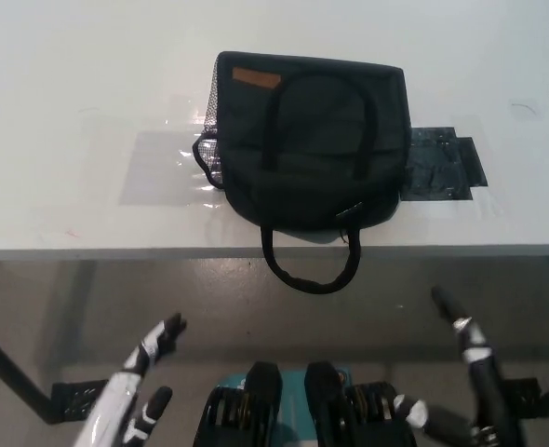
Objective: A soft travel bag is kept infront of the robot in the middle of the desk and the robot uses both its hands to press it to reduce its size
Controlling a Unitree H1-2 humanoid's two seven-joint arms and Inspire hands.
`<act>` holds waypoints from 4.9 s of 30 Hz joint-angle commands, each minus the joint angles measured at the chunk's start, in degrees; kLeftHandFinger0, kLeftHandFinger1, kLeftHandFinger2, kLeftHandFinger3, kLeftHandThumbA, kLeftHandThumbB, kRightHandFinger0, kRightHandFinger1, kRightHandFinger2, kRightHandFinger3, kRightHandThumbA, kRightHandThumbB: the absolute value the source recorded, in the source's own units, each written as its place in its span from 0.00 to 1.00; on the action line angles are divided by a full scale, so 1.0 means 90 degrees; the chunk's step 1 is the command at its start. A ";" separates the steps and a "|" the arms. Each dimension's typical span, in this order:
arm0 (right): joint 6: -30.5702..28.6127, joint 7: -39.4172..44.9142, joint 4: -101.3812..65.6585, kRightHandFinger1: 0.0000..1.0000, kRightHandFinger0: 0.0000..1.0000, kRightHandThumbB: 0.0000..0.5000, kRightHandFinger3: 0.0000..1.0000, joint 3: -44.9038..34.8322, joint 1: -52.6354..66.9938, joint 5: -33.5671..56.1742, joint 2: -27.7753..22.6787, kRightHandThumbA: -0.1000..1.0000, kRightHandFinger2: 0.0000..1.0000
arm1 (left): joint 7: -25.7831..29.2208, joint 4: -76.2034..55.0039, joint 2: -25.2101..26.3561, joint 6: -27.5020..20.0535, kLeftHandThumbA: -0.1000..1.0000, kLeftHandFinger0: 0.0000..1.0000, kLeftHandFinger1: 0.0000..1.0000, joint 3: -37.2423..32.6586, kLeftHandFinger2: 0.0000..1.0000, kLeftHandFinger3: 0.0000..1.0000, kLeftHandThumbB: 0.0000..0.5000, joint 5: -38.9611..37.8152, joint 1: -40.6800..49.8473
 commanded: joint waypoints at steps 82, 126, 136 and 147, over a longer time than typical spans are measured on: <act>0.1115 0.0014 0.9279 1.00 1.00 0.31 1.00 0.0639 -0.8708 -0.0531 0.0269 1.00 1.00 | 0.0904 0.9832 -0.0435 0.1364 1.00 1.00 1.00 -0.2568 1.00 1.00 0.58 0.2761 -0.9280; 0.1417 -0.0450 1.0238 1.00 1.00 0.23 1.00 0.1362 -0.6788 -0.0924 0.0903 1.00 1.00 | 0.2192 1.1787 -0.0976 0.0239 1.00 1.00 1.00 -0.3226 1.00 1.00 0.52 0.3127 -0.7018; 0.1360 -0.0446 1.0096 1.00 1.00 0.26 1.00 0.1122 -0.7485 -0.0727 0.0759 1.00 1.00 | 0.2039 1.1524 -0.0546 0.0142 1.00 1.00 1.00 -0.2899 1.00 1.00 0.53 0.2900 -0.7809; 0.1373 -0.0085 0.9701 1.00 1.00 0.27 1.00 0.0964 -0.8421 -0.0704 0.0512 1.00 1.00 | 0.1631 1.1067 -0.0122 0.0193 1.00 1.00 1.00 -0.2635 1.00 1.00 0.48 0.2824 -0.8871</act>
